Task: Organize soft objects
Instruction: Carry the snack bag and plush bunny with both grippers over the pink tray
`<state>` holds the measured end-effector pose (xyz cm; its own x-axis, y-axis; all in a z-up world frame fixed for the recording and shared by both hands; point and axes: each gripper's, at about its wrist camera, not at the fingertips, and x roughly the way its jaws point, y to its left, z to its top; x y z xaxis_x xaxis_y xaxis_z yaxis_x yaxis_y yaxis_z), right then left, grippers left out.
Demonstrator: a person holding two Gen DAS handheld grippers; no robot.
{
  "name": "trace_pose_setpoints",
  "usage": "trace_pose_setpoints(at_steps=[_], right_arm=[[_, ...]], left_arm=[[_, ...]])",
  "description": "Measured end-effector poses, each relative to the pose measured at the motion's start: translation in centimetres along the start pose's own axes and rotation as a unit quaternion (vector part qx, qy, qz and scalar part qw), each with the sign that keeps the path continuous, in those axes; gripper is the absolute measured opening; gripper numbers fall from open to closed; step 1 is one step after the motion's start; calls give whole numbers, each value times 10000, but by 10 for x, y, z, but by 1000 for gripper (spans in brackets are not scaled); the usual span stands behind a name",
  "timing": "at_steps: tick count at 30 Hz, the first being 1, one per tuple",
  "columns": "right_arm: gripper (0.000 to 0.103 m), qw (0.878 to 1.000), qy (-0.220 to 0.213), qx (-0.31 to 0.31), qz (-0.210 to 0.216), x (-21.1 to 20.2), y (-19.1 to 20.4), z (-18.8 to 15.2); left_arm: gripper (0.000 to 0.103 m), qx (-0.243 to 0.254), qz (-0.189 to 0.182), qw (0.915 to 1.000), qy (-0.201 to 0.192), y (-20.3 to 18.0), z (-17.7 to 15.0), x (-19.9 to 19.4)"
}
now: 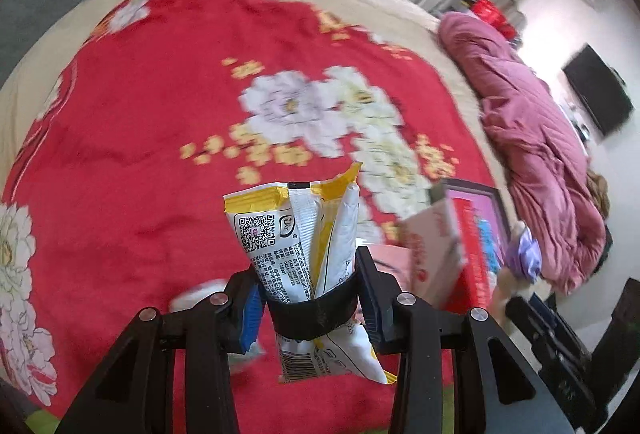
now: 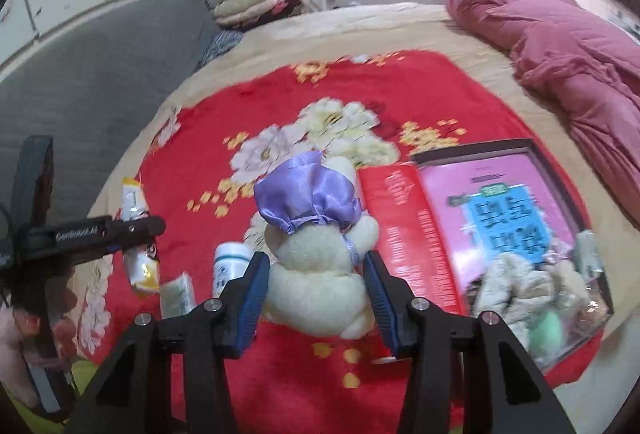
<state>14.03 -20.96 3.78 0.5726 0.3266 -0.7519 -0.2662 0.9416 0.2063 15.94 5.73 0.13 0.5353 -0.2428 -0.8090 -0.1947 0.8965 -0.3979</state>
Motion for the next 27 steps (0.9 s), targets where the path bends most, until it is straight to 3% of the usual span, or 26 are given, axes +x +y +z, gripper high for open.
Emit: trace_pose_setpoints(at_steps=[11,27], right_arm=[[49,9951,-572,690,-428,-61,-84,8],[49,9847,-581,1423,-826,-89,-196,-10]], left_arm=[[42,902,-425,9950,-15,-113,-18,-9],[42,1747,-710,9815,319,-228,-54,23]])
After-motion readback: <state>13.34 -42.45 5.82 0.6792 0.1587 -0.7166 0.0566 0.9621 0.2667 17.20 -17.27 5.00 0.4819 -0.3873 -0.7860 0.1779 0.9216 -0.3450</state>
